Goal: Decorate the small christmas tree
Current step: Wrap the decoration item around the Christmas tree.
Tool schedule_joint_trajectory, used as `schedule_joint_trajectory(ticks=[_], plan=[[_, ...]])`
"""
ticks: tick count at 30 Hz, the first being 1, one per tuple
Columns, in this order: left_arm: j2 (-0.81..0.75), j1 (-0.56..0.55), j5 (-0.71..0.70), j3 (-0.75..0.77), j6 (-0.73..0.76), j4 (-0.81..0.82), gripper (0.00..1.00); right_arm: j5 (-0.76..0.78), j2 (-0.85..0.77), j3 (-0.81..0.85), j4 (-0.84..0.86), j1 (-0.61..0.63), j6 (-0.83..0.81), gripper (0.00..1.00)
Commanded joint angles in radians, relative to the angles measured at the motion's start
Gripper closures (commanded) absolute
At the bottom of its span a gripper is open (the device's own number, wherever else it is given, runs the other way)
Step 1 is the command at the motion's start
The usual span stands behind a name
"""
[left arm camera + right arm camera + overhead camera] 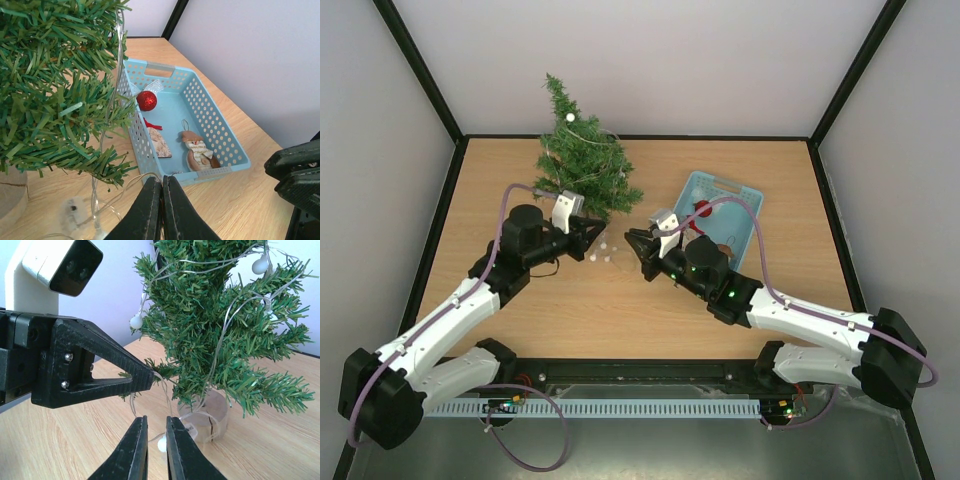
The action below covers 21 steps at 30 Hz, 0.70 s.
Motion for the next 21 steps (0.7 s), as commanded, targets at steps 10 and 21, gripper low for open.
schedule_joint_trajectory(ticks=[10, 21], plan=[[0.01, 0.009, 0.025, -0.006, -0.015, 0.004, 0.98, 0.032, 0.14, -0.047, 0.138, -0.023, -0.25, 0.67], [0.0, 0.014, 0.041, 0.016, -0.03, 0.0, 0.98, 0.016, 0.358, -0.11, 0.324, -0.056, -0.39, 0.43]])
